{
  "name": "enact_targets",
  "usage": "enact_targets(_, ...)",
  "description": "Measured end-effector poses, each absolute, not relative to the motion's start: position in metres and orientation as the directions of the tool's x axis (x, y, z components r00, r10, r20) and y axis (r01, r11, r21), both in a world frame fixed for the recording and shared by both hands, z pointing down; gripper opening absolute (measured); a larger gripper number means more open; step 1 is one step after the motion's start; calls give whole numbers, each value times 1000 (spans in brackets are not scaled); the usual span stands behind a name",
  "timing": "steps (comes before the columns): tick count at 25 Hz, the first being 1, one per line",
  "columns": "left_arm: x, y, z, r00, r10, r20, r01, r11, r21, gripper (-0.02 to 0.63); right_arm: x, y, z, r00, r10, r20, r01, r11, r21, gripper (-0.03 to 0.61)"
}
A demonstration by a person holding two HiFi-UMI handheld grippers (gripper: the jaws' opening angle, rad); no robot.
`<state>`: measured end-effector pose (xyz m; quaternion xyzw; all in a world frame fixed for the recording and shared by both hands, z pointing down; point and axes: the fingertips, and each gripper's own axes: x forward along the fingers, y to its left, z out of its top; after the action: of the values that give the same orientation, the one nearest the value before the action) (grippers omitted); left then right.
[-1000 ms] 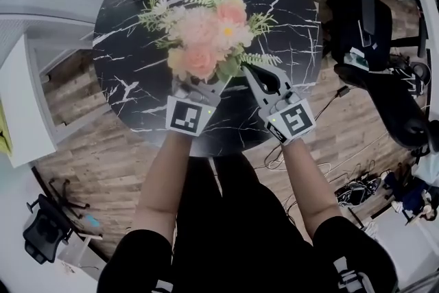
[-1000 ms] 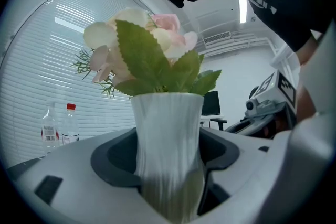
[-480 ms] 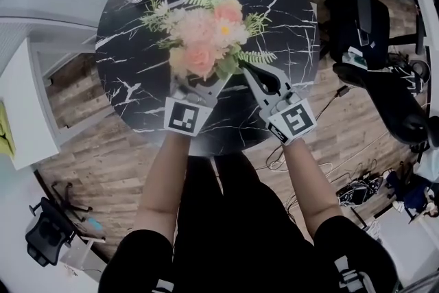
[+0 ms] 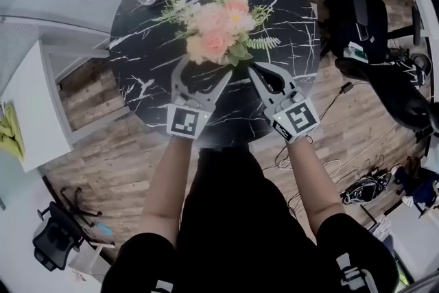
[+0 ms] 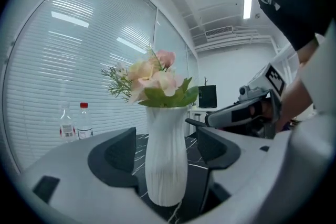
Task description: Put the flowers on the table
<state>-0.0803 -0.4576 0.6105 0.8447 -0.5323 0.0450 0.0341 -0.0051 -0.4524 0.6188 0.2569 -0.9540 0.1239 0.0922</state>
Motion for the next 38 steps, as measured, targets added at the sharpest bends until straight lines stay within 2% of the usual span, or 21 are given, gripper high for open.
enact_targets(8,-101,-401,568,432,-893,130,-902,-424,83,347,-19,-409,580,-839,-496,224,-536,826,-178,23)
enact_targets(15,-102,-355,510,494,-864,92,-869,-487,90,217,-35,-366,531,-846,-494,198,-527,831,-177,23)
enact_targets(21,-101,-331,467,513,-853,93,-858,-511,50,56,-34,-336,481,-837,-522,163,-545,823,-161,23)
enact_targets(23,-102,-326,454,503,-859,98,-864,-501,52,28,-33,-328,466,-833,-532,152,-551,822,-146,23)
enact_targets(38,-77,-264,410,585,-802,123,-811,-581,70,12,-30,-270,411,-848,-514,130,-528,841,-118,22)
